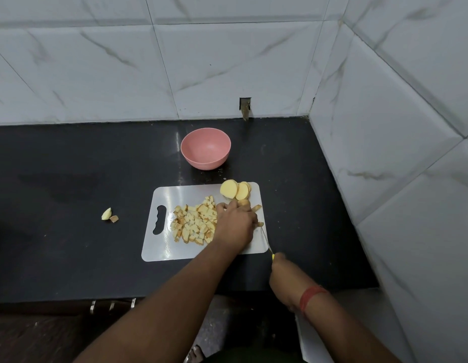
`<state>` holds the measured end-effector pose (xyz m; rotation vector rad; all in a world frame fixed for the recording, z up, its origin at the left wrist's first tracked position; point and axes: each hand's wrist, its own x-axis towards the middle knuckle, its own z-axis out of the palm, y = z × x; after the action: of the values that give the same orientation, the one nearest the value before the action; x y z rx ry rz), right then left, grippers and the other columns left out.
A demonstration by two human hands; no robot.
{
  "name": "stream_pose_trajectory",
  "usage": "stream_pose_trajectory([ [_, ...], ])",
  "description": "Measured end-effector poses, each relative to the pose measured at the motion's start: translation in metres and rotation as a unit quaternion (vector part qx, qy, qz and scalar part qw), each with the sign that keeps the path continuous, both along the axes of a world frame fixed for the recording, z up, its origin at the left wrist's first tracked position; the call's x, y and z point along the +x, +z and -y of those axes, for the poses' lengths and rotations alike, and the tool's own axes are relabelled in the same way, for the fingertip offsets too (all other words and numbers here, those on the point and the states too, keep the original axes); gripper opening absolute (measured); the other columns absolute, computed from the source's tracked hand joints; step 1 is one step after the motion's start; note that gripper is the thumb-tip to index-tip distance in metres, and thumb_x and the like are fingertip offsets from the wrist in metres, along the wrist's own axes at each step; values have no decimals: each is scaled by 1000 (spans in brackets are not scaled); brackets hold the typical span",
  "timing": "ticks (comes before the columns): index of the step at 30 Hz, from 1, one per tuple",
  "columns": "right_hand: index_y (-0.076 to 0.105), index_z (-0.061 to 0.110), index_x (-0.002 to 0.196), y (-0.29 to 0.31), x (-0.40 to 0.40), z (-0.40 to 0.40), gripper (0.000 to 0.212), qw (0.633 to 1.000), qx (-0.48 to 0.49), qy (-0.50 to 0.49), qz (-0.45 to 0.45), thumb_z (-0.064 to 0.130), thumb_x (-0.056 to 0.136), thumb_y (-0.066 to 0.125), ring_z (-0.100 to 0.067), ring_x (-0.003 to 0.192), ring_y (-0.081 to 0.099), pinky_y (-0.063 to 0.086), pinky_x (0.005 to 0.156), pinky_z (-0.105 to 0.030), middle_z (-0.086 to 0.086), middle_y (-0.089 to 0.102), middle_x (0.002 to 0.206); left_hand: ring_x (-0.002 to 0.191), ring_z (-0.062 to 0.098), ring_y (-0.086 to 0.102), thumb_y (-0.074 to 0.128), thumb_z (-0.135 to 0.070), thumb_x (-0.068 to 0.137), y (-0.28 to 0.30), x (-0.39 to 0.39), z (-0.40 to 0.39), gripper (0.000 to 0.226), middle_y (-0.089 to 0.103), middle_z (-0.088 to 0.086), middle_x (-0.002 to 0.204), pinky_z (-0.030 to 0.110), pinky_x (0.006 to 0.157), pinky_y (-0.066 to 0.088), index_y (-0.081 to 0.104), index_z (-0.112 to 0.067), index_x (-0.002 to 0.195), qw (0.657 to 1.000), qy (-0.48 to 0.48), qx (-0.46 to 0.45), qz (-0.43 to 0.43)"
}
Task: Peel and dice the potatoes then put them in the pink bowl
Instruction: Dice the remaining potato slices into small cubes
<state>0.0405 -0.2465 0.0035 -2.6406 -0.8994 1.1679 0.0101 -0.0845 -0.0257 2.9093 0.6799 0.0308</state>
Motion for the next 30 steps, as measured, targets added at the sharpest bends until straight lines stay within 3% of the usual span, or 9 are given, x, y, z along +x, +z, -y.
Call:
stream_pose_trajectory([
  [6,41,9,107,2,-2,7,10,997,43,-15,65,9,99,36,-22,81,61,31,50,-20,-8,60,93,117,19,42,56,-43,98,-3,-6,-3,25,58,-9,125,47,102,27,71,-33,116,999,20,-16,25],
  [9,40,9,112,4,-1,-5,15,995,43,-6,87,8,97,36,-13,60,43,22,45,-18,-1,48,78,118,20,40,58,-43,97,-5,-10,-3,23,55,-7,125,46,104,27,71,-34,114,998,46,-22,31],
  [16,40,0,124,0,0,-16,30,999,16,-6,50,4,95,36,-27,94,61,39,66,-26,-15,60,111,118,21,39,59,-42,97,-1,-10,-2,22,53,-6,124,45,103,26,71,-33,114,997,57,-31,30],
  [19,52,10,119,-10,4,-15,29,988,39,67,132,14,99,30,-16,69,47,34,54,-20,-5,54,93,118,21,40,59,-42,97,-1,-10,-3,23,54,-6,124,46,103,27,71,-34,114,998,56,-29,30],
  [21,61,19,84,10,0,-13,43,958,-18,186,217,23,100,22,-8,51,29,24,49,-13,9,43,68,117,21,40,59,-42,97,-1,-9,-3,22,54,-6,124,46,103,27,71,-34,114,998,58,-27,28],
  [23,46,12,69,18,-6,-14,34,874,-127,406,233,23,100,37,-15,57,36,36,69,-25,3,42,67,117,21,40,59,-42,97,-1,-9,-2,22,54,-6,125,46,103,28,71,-34,113,998,60,-26,26],
  [26,41,8,69,22,-5,-2,31,840,-188,479,172,19,98,46,-22,69,46,34,76,-36,-2,48,76,118,21,40,59,-41,97,-1,-8,-3,22,54,-6,126,45,104,28,71,-35,114,997,61,-29,22],
  [29,49,21,61,3,-10,6,36,939,-210,236,135,29,95,39,-7,46,28,27,51,-14,12,37,56,118,21,40,59,-42,97,-2,-8,-3,22,53,-6,127,45,104,28,71,-35,115,997,63,-33,22],
  [30,52,29,61,5,-7,9,33,968,-73,191,148,33,91,38,-2,42,15,9,41,-7,15,27,51,118,21,40,59,-42,97,-2,-7,-3,22,53,-6,126,46,105,29,71,-35,114,997,65,-34,23],
])
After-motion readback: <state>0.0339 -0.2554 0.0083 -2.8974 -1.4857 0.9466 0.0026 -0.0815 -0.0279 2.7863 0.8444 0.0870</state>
